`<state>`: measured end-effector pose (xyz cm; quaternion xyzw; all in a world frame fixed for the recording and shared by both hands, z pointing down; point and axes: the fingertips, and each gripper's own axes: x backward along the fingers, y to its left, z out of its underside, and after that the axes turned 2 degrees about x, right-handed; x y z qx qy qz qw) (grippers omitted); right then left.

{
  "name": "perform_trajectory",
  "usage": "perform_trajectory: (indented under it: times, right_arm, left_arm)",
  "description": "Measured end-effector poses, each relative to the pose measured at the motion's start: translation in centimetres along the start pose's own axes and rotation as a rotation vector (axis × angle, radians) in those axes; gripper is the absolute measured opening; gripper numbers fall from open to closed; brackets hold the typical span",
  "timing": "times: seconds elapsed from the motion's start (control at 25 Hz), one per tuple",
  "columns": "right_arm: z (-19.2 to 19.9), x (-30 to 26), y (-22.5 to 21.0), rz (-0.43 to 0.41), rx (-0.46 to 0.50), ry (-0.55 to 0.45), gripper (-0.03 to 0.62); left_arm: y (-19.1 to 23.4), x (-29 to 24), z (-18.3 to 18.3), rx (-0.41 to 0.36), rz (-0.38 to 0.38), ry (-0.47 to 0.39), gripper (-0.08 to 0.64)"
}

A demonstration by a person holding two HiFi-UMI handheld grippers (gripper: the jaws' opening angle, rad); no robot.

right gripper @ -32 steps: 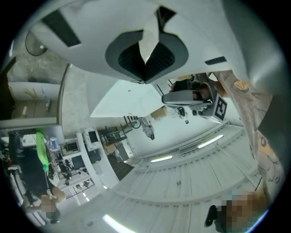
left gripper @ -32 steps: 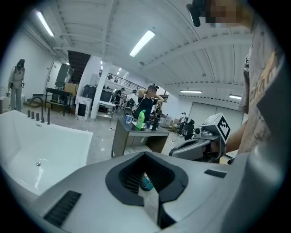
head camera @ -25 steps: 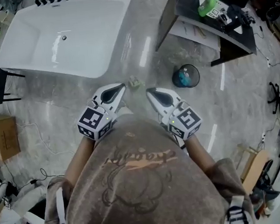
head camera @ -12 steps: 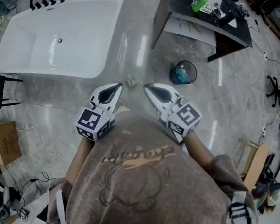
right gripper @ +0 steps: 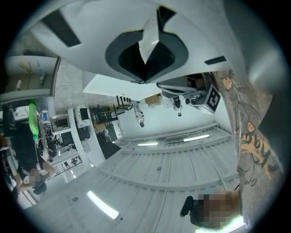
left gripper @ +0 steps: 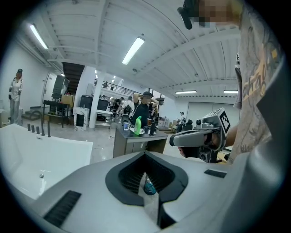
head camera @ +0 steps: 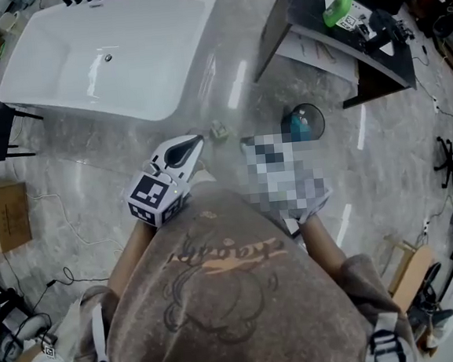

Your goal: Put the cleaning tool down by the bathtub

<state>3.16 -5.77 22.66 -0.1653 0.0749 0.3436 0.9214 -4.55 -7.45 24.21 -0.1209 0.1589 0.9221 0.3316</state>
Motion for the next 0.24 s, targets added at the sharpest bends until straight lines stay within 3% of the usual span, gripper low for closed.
perform_trajectory:
  times: [0.24]
  right_arm:
    - [0.29, 0.32, 0.62, -0.009, -0.005, 0.003, 0.005]
  left_arm:
    - [-0.41, 0.67, 0.54, 0.016, -0.013, 0.001, 0.006]
